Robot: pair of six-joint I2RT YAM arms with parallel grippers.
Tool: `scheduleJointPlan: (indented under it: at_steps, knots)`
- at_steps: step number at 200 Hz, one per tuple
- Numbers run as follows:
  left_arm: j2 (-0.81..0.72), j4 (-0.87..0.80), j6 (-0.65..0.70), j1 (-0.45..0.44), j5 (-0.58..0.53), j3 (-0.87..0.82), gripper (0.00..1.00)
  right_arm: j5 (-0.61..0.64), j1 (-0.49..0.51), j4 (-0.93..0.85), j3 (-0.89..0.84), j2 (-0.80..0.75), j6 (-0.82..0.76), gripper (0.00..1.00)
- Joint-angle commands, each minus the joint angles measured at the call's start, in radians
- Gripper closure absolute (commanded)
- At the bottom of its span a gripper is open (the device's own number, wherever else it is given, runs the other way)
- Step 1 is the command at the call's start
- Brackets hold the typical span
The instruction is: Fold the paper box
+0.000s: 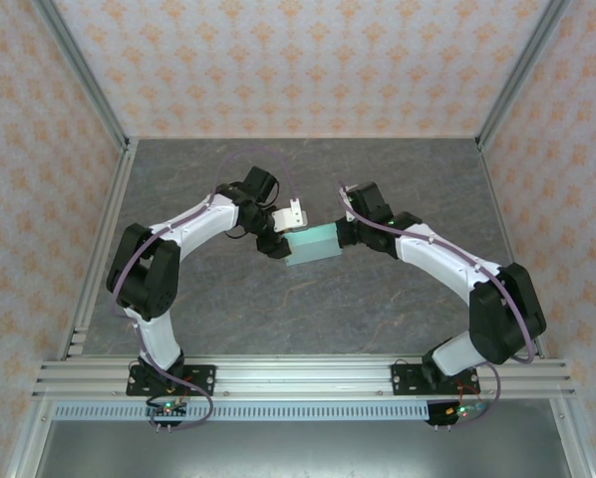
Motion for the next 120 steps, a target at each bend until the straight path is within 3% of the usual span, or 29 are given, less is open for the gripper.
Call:
scheduleJointPlan:
  at_steps: [1, 74, 100, 120]
  knots:
    - [-0.052, 0.003, -0.010, 0.008, -0.010, -0.017, 0.34, 0.037, 0.008, -0.014, 0.000, -0.020, 0.014, 1.00]
    - [-0.190, 0.066, -0.088, 0.040, 0.054, -0.114, 0.30, 0.050, 0.020, -0.023, 0.003, -0.031, 0.019, 1.00]
    - [-0.295, 0.159, -0.215, 0.049, 0.034, -0.216, 0.31, 0.053, 0.025, -0.030, 0.009, -0.032, 0.024, 1.00]
    - [-0.393, 0.325, -0.413, 0.048, -0.012, -0.338, 0.34, 0.061, 0.030, -0.040, 0.016, -0.032, 0.026, 1.00]
